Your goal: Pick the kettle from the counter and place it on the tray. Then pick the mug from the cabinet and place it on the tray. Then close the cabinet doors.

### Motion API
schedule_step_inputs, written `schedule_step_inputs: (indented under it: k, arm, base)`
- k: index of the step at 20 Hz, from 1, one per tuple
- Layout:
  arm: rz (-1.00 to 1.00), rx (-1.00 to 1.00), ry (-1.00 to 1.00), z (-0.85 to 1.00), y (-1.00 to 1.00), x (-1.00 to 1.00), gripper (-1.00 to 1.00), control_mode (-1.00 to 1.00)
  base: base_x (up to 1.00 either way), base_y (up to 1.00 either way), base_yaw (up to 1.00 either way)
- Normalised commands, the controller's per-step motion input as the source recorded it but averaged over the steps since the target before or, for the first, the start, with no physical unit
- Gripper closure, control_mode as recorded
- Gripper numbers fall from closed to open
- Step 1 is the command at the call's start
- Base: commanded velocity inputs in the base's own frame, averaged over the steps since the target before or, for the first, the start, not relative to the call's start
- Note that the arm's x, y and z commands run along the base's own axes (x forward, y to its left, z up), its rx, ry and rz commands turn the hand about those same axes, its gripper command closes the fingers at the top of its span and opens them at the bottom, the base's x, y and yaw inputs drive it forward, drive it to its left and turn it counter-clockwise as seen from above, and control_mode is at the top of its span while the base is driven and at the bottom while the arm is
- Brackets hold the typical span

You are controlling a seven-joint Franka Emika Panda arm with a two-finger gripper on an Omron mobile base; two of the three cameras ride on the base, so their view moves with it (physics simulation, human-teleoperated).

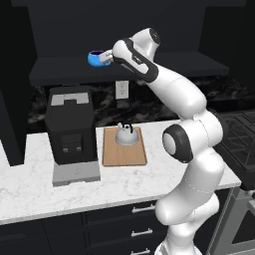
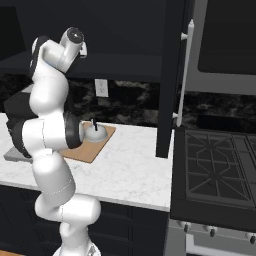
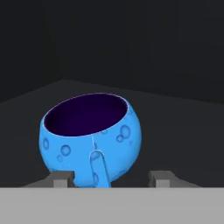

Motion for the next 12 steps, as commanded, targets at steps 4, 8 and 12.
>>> schedule_step_inputs:
  k: [4, 8, 12]
  arm:
    - [0.0, 0.0, 0.0, -0.02, 0.0, 0.0, 1.0, -1.0]
    - [0.0, 0.0, -0.04, -0.02, 0.0, 0.02, 1.0, -1.0]
    - [0.0, 0.0, -0.11, 0.0, 0.0, -0.2, 1.0, -1.0]
  base:
    - [0.0, 0.0, 0.0]
    - [0.0, 0.0, 0.0]
    - [0.0, 0.0, 0.0]
